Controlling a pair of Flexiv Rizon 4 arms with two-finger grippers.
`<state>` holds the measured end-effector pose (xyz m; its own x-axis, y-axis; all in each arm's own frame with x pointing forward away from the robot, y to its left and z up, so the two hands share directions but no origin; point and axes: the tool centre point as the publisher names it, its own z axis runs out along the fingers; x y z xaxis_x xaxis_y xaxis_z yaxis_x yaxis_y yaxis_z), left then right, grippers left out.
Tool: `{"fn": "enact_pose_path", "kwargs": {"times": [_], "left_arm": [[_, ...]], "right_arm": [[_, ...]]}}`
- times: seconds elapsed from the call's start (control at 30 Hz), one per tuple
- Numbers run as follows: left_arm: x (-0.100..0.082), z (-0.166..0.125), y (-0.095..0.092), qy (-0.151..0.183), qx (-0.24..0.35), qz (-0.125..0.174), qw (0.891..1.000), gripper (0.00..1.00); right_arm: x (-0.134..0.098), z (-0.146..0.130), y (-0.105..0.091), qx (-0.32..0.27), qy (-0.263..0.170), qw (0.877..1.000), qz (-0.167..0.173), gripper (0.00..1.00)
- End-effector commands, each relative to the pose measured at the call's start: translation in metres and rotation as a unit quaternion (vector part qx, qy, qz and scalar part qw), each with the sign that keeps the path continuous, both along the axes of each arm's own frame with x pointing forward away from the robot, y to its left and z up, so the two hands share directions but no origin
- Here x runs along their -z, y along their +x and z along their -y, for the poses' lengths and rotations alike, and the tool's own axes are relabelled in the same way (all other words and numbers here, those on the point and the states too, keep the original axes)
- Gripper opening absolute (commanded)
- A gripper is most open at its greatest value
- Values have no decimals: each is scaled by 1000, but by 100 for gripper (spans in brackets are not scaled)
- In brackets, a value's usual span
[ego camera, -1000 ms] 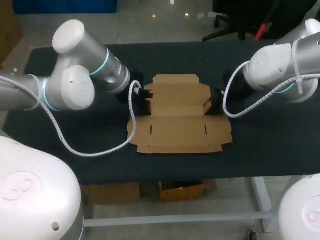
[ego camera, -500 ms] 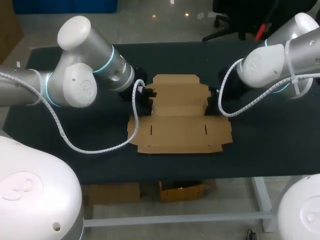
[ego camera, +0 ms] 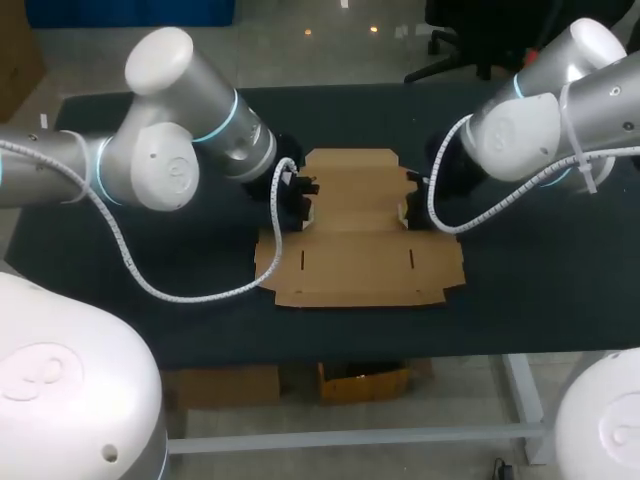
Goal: Assemble the packaging by folding the flat box into shape, placing the metal phone stand inside, and closing the box properly
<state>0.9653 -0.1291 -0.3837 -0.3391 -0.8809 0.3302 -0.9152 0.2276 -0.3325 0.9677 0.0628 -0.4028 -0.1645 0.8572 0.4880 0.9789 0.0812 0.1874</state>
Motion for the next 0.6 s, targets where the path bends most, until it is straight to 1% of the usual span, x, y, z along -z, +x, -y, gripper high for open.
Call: {"fn": "enact_pose_path", "kwargs": {"times": [0.03, 0.47, 0.6], "left_arm": [[0, 6, 0, 7, -1, -1, 1000, 0], [5, 12, -2, 11, 2, -2, 1000, 0], [7, 13, -3, 13, 2, 0, 1000, 0]], "right_arm": [[0, -5, -2, 3, -9, 1000, 2, 0], [4, -11, -4, 1, -16, 1000, -3, 0], [6, -13, -4, 1, -25, 1000, -8, 0]]}}
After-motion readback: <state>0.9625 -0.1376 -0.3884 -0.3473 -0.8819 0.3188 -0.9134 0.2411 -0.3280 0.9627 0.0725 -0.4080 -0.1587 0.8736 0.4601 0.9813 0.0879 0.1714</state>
